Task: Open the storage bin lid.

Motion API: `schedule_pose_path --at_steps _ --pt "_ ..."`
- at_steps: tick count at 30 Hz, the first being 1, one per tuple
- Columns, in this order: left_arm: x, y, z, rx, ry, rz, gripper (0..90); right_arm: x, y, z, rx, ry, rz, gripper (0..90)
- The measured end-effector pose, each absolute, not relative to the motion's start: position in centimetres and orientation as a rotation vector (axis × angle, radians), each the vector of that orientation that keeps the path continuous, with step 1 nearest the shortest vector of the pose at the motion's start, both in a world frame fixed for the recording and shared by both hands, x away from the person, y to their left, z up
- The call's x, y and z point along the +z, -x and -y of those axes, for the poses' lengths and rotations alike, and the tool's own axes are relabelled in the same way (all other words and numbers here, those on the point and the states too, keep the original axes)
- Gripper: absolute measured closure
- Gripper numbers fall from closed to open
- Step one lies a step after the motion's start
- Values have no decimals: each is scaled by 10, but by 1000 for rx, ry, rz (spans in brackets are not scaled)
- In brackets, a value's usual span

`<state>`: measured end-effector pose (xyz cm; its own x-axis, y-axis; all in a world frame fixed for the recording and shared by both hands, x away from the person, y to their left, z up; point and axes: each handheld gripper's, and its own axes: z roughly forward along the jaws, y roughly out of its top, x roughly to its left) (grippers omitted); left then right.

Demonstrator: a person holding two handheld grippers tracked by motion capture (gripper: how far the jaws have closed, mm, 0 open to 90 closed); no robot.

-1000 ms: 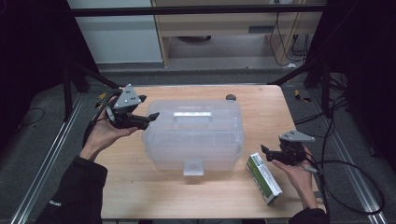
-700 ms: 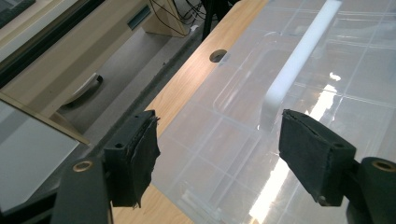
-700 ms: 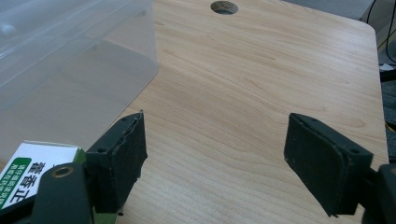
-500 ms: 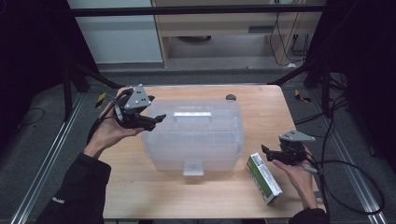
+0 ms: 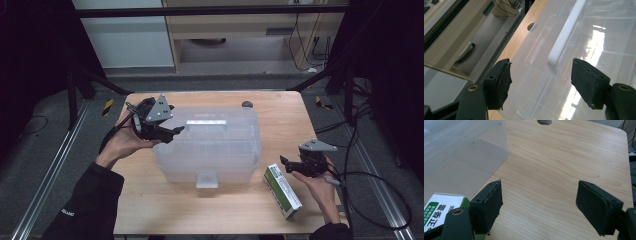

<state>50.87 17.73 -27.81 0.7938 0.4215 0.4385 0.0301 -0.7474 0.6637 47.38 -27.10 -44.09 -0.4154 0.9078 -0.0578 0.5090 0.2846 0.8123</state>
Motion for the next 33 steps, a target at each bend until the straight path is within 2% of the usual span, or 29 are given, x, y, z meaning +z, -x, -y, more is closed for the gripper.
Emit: schedule_pose_path --at_steps 10,29,33 --pt "-287 -511 -161 780 -2377 -271 333 -442 -474 271 1003 -1265 -2046 225" --pt "-296 -525 -139 794 -2443 -196 437 -443 -475 270 1011 -1267 -2065 260" --pt "-299 -527 -133 795 -2480 -168 491 -442 -475 270 1014 -1267 -2066 271"
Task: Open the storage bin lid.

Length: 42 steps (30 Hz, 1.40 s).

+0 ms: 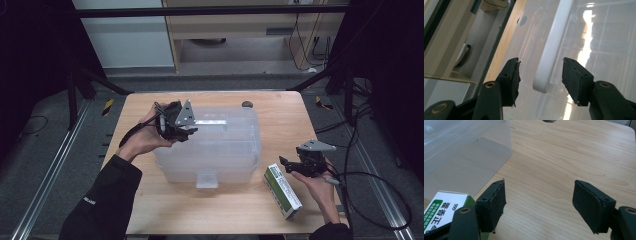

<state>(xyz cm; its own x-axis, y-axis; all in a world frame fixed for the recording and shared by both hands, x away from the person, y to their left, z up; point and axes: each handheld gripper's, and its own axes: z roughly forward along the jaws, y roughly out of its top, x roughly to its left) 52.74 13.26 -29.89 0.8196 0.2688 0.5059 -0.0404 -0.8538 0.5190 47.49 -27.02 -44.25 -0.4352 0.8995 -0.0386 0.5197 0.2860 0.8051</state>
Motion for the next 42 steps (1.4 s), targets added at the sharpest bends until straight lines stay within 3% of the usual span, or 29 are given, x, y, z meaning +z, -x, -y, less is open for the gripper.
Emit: schedule_pose_path --at_steps 17,29,42 --pt "-303 -531 -123 822 -2534 -140 697 -440 -474 269 1029 -1263 -2076 305" --pt "-301 -528 -119 877 -2568 -113 705 -421 -469 264 1072 -1218 -2071 347" --pt "-299 -530 -120 868 -2548 -147 699 -394 -457 249 1147 -1130 -2131 455"
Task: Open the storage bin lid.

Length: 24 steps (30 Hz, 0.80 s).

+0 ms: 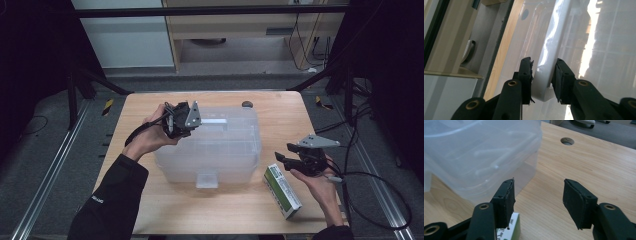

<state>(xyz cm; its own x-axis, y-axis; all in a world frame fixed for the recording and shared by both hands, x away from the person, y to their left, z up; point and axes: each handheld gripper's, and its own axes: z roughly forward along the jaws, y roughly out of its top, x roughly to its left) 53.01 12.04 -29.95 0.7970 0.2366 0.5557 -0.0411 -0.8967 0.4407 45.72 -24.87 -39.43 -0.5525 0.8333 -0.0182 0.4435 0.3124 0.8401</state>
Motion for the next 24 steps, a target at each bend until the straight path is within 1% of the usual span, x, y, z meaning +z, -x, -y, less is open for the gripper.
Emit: schedule_pose_path --at_steps 5,6,8,15,16,21,24 --pt "-298 -532 -121 875 -2519 -174 694 -391 -455 244 1146 -1104 -2165 491" --pt "-297 -534 -122 881 -2505 -184 690 -390 -455 242 1148 -1091 -2179 520" --pt "-296 -535 -122 882 -2510 -190 689 -390 -455 241 1150 -1091 -2186 528" --pt "-293 -539 -122 901 -2475 -223 680 -389 -453 235 1168 -1056 -2243 649" --pt "-293 -539 -122 901 -2475 -223 680 -389 -453 235 1168 -1056 -2243 649" --pt "-291 -541 -122 914 -2470 -235 677 -391 -453 231 1179 -1048 -2277 716" --pt "-290 -543 -123 916 -2459 -243 676 -391 -453 231 1183 -1046 -2286 736"
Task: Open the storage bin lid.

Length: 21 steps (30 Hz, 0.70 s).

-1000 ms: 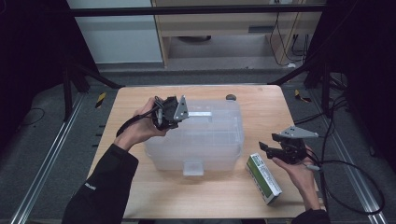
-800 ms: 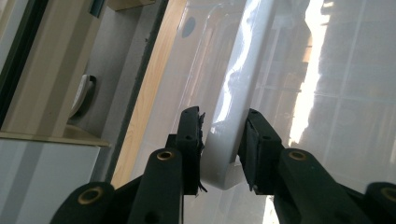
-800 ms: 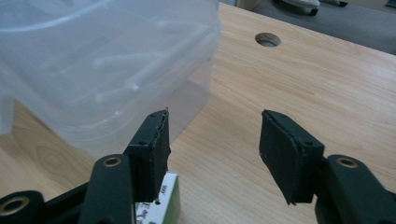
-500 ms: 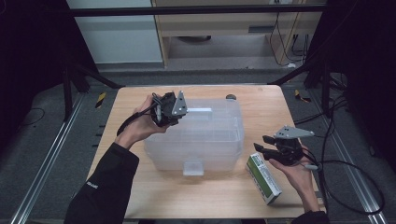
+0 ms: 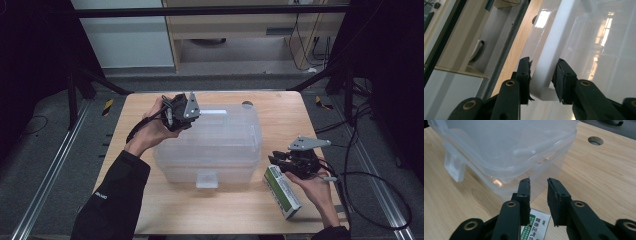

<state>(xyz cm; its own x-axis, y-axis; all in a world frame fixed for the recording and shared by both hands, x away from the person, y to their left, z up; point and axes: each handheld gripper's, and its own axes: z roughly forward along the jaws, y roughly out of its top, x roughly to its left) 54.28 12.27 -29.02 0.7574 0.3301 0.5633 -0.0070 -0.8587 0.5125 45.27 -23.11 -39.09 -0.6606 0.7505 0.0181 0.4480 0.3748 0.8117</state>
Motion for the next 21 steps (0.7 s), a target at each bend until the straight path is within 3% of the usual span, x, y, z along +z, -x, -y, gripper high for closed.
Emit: schedule_pose_path --at_steps 21 --pt "-284 -555 -121 964 -2412 -314 661 -393 -453 222 1283 -1029 -2312 899"
